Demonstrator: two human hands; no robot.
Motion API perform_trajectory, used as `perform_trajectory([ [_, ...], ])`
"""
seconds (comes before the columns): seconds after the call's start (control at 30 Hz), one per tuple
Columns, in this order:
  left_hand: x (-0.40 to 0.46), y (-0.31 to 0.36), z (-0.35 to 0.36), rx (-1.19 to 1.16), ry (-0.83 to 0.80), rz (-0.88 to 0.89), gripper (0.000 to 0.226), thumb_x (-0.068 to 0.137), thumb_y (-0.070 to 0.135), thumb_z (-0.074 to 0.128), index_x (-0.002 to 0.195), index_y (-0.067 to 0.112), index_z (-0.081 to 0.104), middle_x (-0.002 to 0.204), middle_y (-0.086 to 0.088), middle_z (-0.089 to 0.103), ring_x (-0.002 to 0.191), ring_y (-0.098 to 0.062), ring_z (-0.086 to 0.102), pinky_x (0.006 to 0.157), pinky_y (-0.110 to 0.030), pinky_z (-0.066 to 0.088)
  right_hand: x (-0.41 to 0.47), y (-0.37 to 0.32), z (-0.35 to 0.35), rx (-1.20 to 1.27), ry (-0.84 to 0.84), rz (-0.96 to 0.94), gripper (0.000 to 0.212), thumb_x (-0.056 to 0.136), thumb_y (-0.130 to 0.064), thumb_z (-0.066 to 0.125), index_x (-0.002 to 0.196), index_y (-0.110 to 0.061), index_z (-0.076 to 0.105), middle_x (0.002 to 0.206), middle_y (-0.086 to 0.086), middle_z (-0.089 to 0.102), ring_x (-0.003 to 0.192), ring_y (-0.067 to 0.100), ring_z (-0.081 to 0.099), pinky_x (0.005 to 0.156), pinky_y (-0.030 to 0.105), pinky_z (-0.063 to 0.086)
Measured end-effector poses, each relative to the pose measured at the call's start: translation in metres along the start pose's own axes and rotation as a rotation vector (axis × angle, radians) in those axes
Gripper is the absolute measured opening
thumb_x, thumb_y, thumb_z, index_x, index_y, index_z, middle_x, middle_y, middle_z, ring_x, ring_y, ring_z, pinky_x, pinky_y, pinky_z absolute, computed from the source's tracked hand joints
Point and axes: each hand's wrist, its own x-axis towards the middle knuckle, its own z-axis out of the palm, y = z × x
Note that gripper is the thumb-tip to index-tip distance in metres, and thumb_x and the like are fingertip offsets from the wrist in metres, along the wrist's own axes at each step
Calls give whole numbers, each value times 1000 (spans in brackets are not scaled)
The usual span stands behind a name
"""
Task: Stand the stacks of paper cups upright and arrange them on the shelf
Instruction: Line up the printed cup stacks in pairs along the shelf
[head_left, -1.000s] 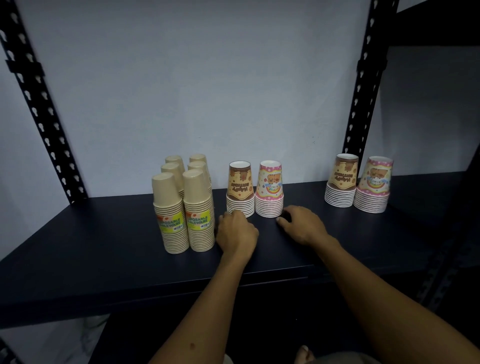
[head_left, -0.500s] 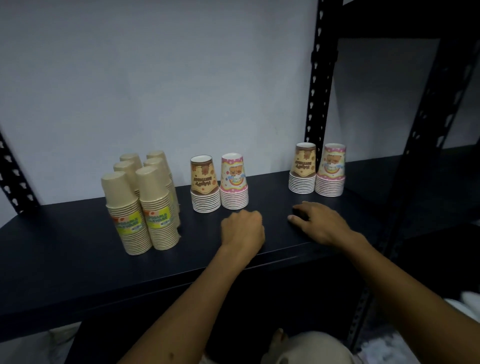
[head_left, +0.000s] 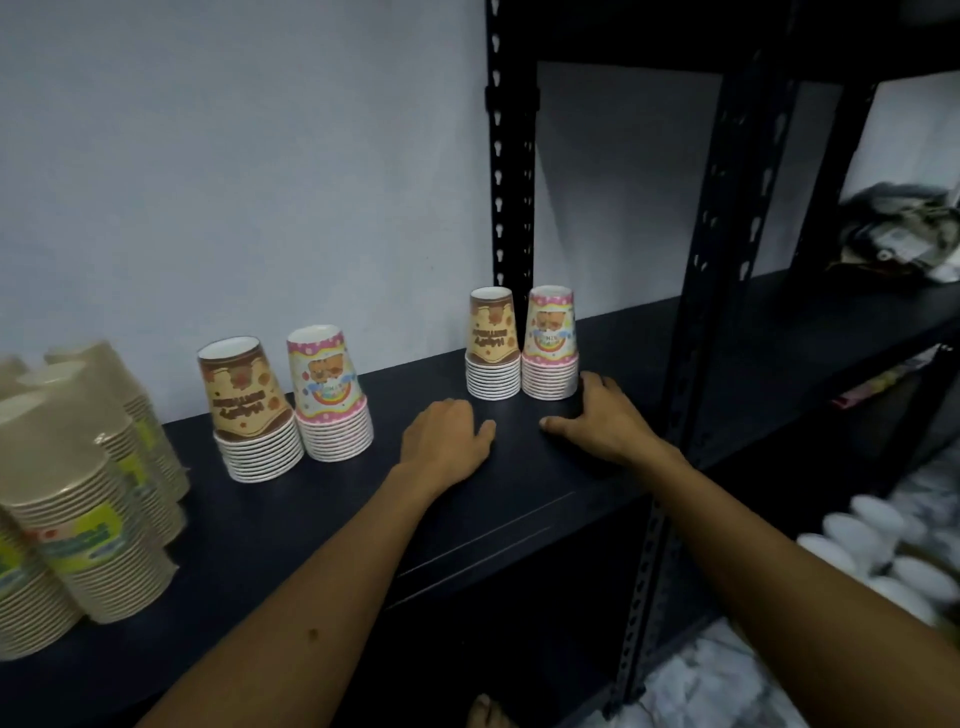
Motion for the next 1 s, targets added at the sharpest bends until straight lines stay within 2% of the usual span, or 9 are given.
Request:
perform_trajectory([
  [0.07,16,-2,4,-98,2,-27,38,90,50,53,86,12,52,95,-6,60,85,-23,57,69,-37,47,12,-1,1,177,101,-48,77,74,-34,79,137,-13,41,140,11,50,122,25,52,95,33,45],
  [0.1,24,-4,6,-171,14,-42,39,88,50,56,90,12,54,99,-9,62,90,-25,59,72,-37,48,17,-2,0,271,145,-51,79,74,-29,80,140,-12,39,141,11,49,124,25,51,95,31,43],
  [0.2,44,-5,7,-418,80,-82,55,85,44,66,121,4,54,124,-12,60,113,-27,56,83,-30,42,33,-1,-3,465,194,-37,94,75,-26,81,150,-15,25,150,9,40,133,25,43,98,31,38],
  [0.33,64,-4,13,-700,136,27,58,74,34,79,124,16,56,123,0,64,98,-6,58,79,-17,41,47,1,1,534,162,-119,85,72,-23,83,143,-19,35,137,2,53,110,9,55,89,23,46],
  [0.43,69,-4,15,-716,176,45,57,73,26,81,123,16,57,120,1,66,97,-5,58,78,-15,42,53,3,5,522,139,-159,76,71,-23,84,136,-19,46,129,0,60,107,10,60,92,28,51],
  [0.53,67,-7,15,-712,231,10,56,71,24,82,121,14,59,118,0,67,100,-10,61,79,-18,43,51,2,5,522,106,-172,74,72,-24,83,136,-18,46,129,-1,60,110,10,59,91,25,49],
  [0.7,51,-9,12,-725,236,-38,57,72,24,82,122,13,58,120,-2,66,105,-14,62,82,-20,44,33,-6,5,453,84,-192,79,71,-22,84,137,-18,42,130,-2,57,108,8,55,79,12,42],
  [0.83,26,-14,6,-694,255,-61,58,73,25,82,124,12,56,121,-4,65,109,-18,62,84,-22,45,14,-14,6,463,60,-176,74,68,-21,86,131,-18,46,127,-1,59,110,12,57,85,21,45],
  [1.0,-20,-22,-3,-565,305,-102,60,74,32,80,124,10,54,122,-5,64,111,-22,60,89,-33,49,-22,-28,9,478,5,-179,74,65,-22,87,128,-18,47,125,-2,60,110,13,59,96,32,49],
])
